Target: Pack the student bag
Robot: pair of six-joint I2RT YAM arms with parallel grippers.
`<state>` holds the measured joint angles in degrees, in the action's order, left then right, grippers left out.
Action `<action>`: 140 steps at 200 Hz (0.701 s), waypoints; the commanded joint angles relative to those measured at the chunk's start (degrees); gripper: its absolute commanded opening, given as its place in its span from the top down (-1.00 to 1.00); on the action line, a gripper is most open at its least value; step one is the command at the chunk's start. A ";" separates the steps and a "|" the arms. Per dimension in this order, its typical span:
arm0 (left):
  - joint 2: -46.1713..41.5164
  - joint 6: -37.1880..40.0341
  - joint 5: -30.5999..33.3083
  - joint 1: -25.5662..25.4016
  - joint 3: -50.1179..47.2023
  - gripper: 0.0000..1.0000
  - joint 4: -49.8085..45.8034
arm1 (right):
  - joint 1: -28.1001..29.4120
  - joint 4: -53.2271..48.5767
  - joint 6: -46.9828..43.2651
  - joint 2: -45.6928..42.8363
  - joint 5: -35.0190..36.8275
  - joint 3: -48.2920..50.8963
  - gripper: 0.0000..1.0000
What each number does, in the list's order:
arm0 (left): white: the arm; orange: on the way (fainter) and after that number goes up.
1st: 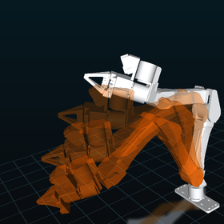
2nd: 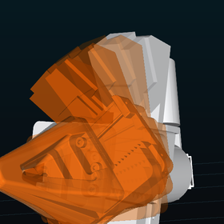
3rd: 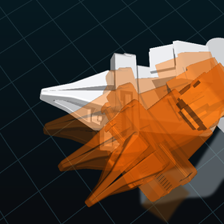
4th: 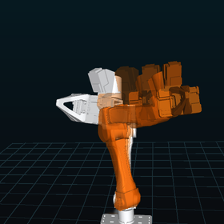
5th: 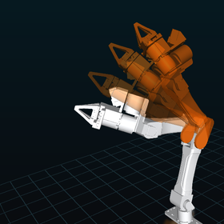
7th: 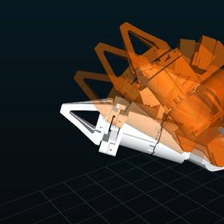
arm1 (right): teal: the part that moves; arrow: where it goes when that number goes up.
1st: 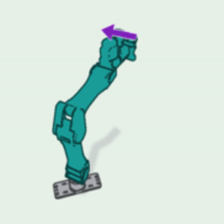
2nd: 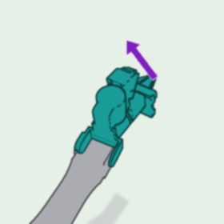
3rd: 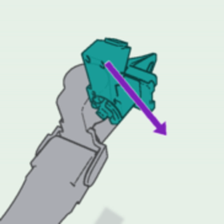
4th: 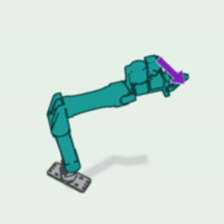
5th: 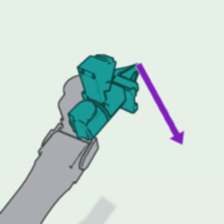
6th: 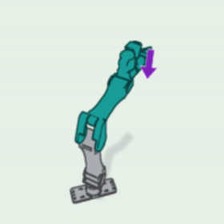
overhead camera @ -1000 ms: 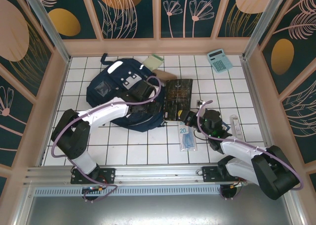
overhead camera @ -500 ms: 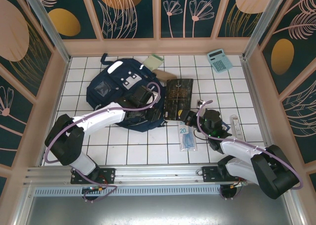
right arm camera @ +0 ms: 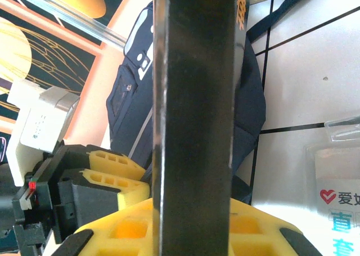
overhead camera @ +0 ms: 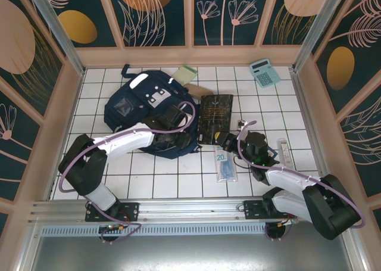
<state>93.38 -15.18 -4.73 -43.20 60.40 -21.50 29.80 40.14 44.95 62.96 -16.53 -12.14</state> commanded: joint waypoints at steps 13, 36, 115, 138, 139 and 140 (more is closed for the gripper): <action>-0.28 0.78 1.95 -0.37 0.41 0.55 -1.71 | 0.52 6.63 -0.68 -1.04 0.27 -0.90 1.00; -1.16 0.76 2.68 -0.36 0.67 0.49 -1.92 | 0.52 6.84 -0.66 -0.88 0.25 -0.87 1.00; -4.15 0.07 5.92 -0.37 0.83 0.94 -2.19 | 0.61 7.13 -0.39 -0.69 0.05 -0.74 1.00; -4.07 0.10 5.16 -0.37 0.51 1.00 -1.80 | 0.61 7.25 -0.37 -0.69 0.19 -0.65 1.00; -4.03 0.08 5.12 -0.38 0.51 1.00 -1.80 | 0.61 7.25 -0.37 -0.69 0.19 -0.65 1.00; -4.02 0.07 5.01 -0.39 0.51 1.00 -1.80 | 0.65 7.28 -0.38 -0.66 0.14 -0.63 1.00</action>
<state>90.70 -15.20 -0.38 -43.46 60.42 -22.39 29.80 40.14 44.97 62.96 -16.51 -12.14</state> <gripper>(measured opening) 0.070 0.178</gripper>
